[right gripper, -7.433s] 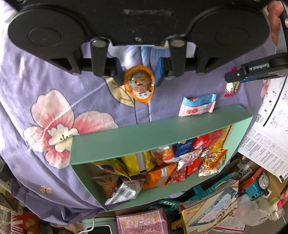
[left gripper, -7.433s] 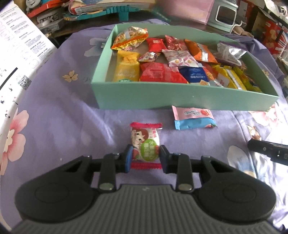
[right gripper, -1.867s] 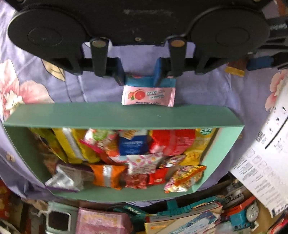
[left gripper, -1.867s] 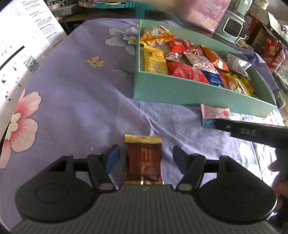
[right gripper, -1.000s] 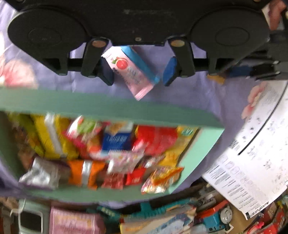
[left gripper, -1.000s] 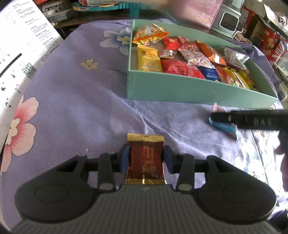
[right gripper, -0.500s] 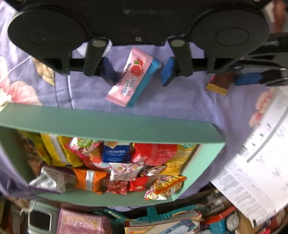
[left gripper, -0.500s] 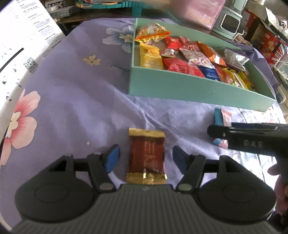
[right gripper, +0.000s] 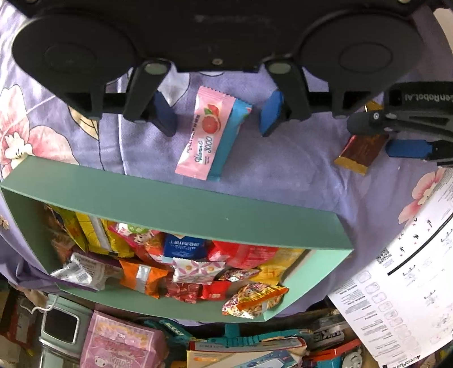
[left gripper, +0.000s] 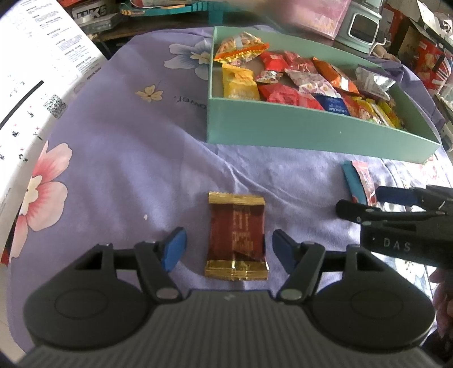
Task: Organize snacks
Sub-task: 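Hold chocolate in left tool while right tool grasps pink-blue grapefruit candy pack, then lower chocolate into tray with left tool while right tool drops grapefruit pack in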
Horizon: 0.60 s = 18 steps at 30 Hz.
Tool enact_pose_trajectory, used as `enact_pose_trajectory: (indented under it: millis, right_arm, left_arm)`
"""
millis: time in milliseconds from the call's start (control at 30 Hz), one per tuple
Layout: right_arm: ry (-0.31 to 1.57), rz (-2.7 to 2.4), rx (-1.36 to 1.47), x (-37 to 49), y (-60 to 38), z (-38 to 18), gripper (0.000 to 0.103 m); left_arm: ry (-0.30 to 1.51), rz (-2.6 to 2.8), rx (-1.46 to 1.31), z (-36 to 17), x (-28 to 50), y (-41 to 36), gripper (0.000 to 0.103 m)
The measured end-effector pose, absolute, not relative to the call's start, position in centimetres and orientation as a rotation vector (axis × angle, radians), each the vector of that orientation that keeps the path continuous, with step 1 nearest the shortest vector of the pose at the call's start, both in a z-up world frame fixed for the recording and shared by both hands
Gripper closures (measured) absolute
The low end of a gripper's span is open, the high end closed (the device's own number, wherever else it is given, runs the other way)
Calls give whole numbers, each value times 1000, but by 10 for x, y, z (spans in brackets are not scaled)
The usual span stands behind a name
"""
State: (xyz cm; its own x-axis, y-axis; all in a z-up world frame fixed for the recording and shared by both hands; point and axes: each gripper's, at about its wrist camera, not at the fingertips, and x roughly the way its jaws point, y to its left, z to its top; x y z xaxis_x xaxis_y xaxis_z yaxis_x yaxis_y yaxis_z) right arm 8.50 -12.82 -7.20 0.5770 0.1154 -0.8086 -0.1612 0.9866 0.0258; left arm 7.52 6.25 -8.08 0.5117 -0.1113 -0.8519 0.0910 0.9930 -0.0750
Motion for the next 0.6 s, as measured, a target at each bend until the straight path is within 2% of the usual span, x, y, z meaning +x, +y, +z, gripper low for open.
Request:
enact_pose_trajectory:
  millis: [100,167,200,233,267,333,600]
  right_arm:
    - [941,171,-67,85,-127,-73,30]
    - [947,161,-52,87,-128,-72,34]
    - [948,145,-48,87,-129,-69,48]
    - [946,142,-48,86,-129,-68,67]
    - [945,148,-45,86,-130,-66,67]
    - [948,169,-39,83,-130,-65,69]
    - [904,198,93,64,-149,-34,70]
  left_arm:
    - [1026,-117,-7,-82,75,61,37]
    - [1023,-108,2,-82,75,59,38]
    - [1019,-99,10,-82,75,58,43]
    - [1011,-84,21,-82,74,57,57]
    - [1005,-72,27,-81,74,57,64]
    - [1009,-70,7,-79,73,58,66]
    - [995,-89,-23,-60,63,56,66]
